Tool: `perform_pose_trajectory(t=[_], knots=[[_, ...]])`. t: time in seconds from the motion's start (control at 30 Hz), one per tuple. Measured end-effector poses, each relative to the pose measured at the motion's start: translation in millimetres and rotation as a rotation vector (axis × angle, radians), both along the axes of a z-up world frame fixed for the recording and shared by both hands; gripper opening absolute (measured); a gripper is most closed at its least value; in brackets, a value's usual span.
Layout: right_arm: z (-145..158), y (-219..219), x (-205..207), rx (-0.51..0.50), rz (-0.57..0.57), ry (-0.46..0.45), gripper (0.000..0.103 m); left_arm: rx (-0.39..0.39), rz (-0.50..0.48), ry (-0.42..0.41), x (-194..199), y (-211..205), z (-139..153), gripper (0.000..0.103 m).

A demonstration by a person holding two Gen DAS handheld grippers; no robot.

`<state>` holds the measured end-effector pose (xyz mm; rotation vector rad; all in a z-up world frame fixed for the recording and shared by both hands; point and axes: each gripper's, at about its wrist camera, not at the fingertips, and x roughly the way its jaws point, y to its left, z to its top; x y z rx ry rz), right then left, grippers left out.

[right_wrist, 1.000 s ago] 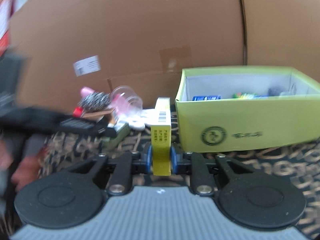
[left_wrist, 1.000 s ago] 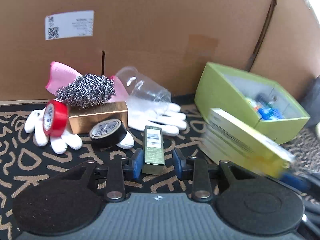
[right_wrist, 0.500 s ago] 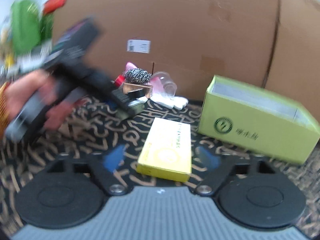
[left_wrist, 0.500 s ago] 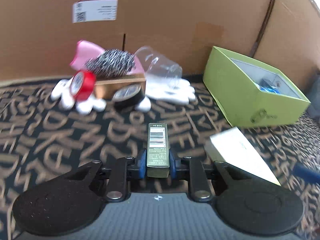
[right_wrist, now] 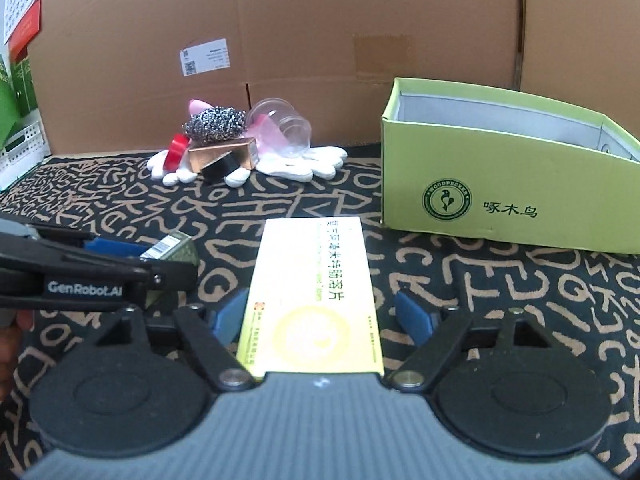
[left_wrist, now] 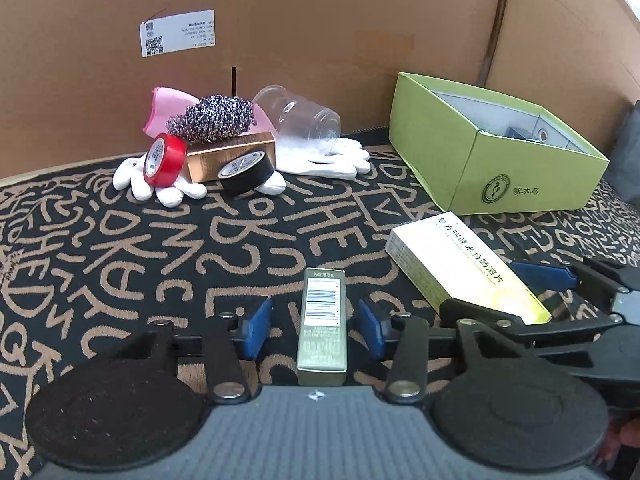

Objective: Organize objects
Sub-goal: 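Grasp the slim olive box with left tool while right grasps yellow medicine box, then carry both boxes into the lime-green box and open both tools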

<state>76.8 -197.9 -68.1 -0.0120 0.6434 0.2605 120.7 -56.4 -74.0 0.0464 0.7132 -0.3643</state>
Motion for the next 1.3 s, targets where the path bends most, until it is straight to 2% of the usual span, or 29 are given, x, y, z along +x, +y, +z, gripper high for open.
perform_pose_trajectory(t=[0.07, 0.13, 0.2, 0.23, 0.4, 0.6, 0.73, 0.83, 1.0, 1.3], knots=[[-1.6, 3.6, 2.9, -0.020, 0.006, 0.008, 0.077, 0.002, 0.007, -0.007, -1.4, -1.0, -0.9, 0.051], [-3.2, 5.9, 3.3, -0.024, 0.029, 0.015, 0.065, 0.014, 0.003, -0.017, -3.6, -2.8, -1.7, 0.051], [-2.2, 4.7, 1.0, -0.016, 0.039, 0.008, 0.065, 0.045, -0.014, -0.025, -5.4, -6.2, -1.6, 0.039], [-1.7, 2.2, -0.9, -0.003, 0.044, 0.008, 0.065, 0.052, -0.026, -0.027, -6.2, -7.7, -0.6, 0.024], [5.3, -22.4, -19.5, 0.075, 0.045, -0.011, 0.065, -0.006, -0.074, 0.008, -10.2, -14.4, 10.4, 0.023], [34.1, -66.1, -47.2, 0.138, -0.002, -0.087, 0.065, -0.096, -0.158, -0.053, -10.8, -42.7, 52.2, 0.023], [64.8, -95.8, -47.9, 0.115, -0.049, -0.176, 0.065, -0.127, -0.213, -0.128, -1.9, -74.7, 86.9, 0.023], [86.3, -120.6, -32.2, 0.090, -0.106, -0.226, 0.065, -0.123, -0.212, -0.170, 12.4, -101.3, 106.9, 0.023], [106.9, -153.9, 14.1, 0.005, -0.191, -0.266, 0.065, -0.116, -0.181, -0.158, 53.9, -143.8, 119.9, 0.023], [83.3, -191.2, 106.7, -0.059, -0.265, -0.184, 0.065, -0.049, -0.119, -0.120, 113.8, -196.3, 89.4, 0.023]])
